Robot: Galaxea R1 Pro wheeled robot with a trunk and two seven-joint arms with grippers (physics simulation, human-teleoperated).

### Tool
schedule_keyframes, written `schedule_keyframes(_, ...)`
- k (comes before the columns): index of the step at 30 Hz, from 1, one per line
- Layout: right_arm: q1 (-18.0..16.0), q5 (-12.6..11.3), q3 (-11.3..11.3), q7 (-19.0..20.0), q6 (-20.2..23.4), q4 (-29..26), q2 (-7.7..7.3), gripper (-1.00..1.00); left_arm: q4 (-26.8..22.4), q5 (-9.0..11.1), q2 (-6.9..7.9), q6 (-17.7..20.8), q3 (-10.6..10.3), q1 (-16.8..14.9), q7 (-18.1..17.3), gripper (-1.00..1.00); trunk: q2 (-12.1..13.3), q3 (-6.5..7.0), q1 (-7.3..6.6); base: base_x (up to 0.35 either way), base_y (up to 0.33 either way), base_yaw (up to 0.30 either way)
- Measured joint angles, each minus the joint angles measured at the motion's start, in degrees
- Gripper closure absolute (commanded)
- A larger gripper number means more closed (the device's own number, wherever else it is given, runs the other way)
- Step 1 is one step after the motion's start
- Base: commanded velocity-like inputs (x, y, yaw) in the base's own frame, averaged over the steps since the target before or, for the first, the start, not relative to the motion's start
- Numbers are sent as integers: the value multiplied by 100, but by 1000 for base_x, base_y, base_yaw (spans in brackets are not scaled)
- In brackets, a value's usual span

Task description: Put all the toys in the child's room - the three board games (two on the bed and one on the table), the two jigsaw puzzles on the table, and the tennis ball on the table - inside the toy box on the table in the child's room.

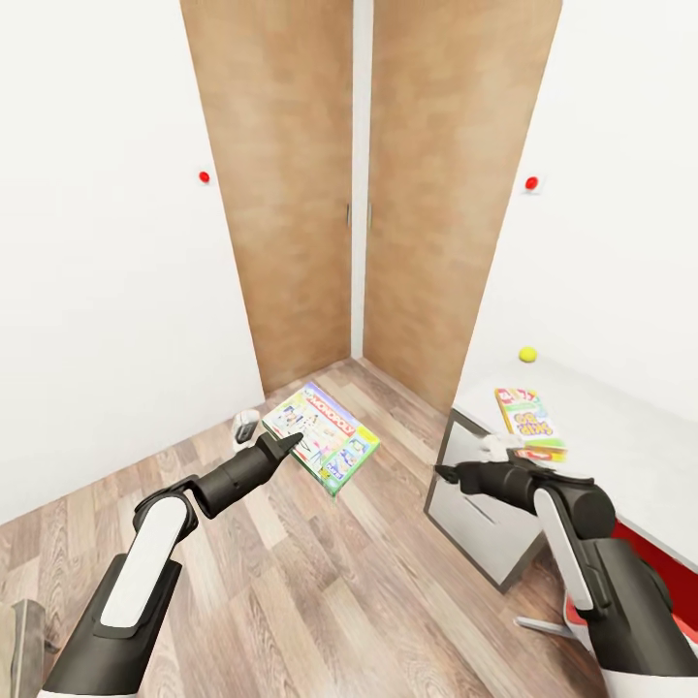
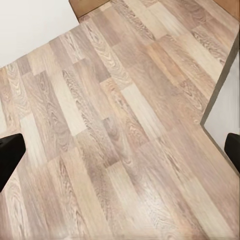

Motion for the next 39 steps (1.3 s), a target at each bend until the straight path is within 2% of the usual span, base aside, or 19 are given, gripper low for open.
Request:
schedule_keyframes(11,39,-6,-174,20,93,-65,-140,-100,0,1,-2,-1,-4,0,0,100,0,89,-1,52,0,0)
schedule_keyframes(28,34,-30,-245,29,117,-79,-238,-100,2,-17,-9,-2,-6,-1,0,100,0,111,-3,288,0,-35)
schedule_keyframes(36,10,-38,-536,129,118,-79,-253,-100,2,-23,-12,5,-11,-12,0,100,0,112,-3,330,0,-222)
schedule_keyframes(37,3,-39,-594,195,118,-79,-268,-100,2,-23,-14,3,-13,-14,0,100,0,112,-3,310,0,-269)
schedule_keyframes(39,-7,-35,-777,480,116,-80,-397,-100,2,-24,-19,4,-15,-16,0,100,0,112,-2,243,0,-275)
